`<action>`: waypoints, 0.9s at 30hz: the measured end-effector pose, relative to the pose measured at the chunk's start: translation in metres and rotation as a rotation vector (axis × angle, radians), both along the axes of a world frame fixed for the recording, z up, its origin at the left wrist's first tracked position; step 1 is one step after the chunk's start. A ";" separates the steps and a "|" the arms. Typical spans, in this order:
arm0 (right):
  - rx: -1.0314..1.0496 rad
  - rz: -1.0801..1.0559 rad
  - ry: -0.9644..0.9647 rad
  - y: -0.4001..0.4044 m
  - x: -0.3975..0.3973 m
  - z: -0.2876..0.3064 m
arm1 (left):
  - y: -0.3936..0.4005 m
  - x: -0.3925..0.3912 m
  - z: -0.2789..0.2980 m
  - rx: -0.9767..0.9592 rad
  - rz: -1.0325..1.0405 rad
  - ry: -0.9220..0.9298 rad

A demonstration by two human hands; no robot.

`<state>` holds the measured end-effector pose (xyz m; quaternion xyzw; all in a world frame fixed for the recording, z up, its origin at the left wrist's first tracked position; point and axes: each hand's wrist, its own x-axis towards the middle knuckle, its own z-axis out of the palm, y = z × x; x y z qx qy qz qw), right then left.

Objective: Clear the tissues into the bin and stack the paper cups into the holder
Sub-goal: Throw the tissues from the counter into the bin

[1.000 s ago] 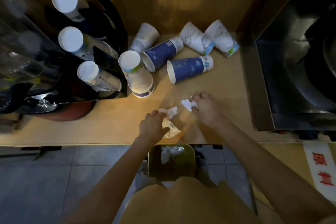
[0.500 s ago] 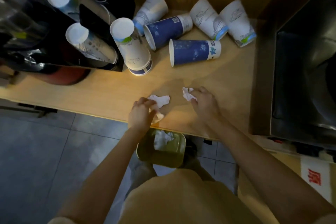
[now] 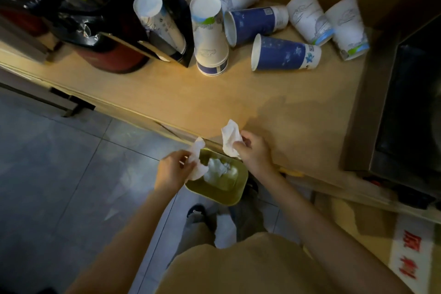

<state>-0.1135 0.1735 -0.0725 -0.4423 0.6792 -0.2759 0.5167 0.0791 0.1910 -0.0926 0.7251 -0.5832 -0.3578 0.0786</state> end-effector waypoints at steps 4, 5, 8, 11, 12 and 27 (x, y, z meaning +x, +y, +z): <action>0.051 -0.030 0.015 0.028 0.022 -0.022 | 0.012 0.026 -0.019 0.124 -0.023 0.030; 0.049 -0.036 0.063 0.036 0.027 -0.027 | 0.014 0.032 -0.023 0.144 -0.045 0.038; -0.001 0.048 0.245 0.058 0.043 -0.056 | 0.021 0.047 -0.042 0.196 -0.173 0.028; -0.001 0.113 0.370 0.073 0.056 -0.091 | 0.026 0.053 -0.064 0.260 -0.286 -0.022; 0.029 0.098 0.382 0.076 0.058 -0.102 | 0.028 0.054 -0.073 0.270 -0.316 -0.036; 0.328 0.124 0.302 0.107 0.063 -0.353 | 0.032 0.030 -0.293 0.338 -0.402 -0.085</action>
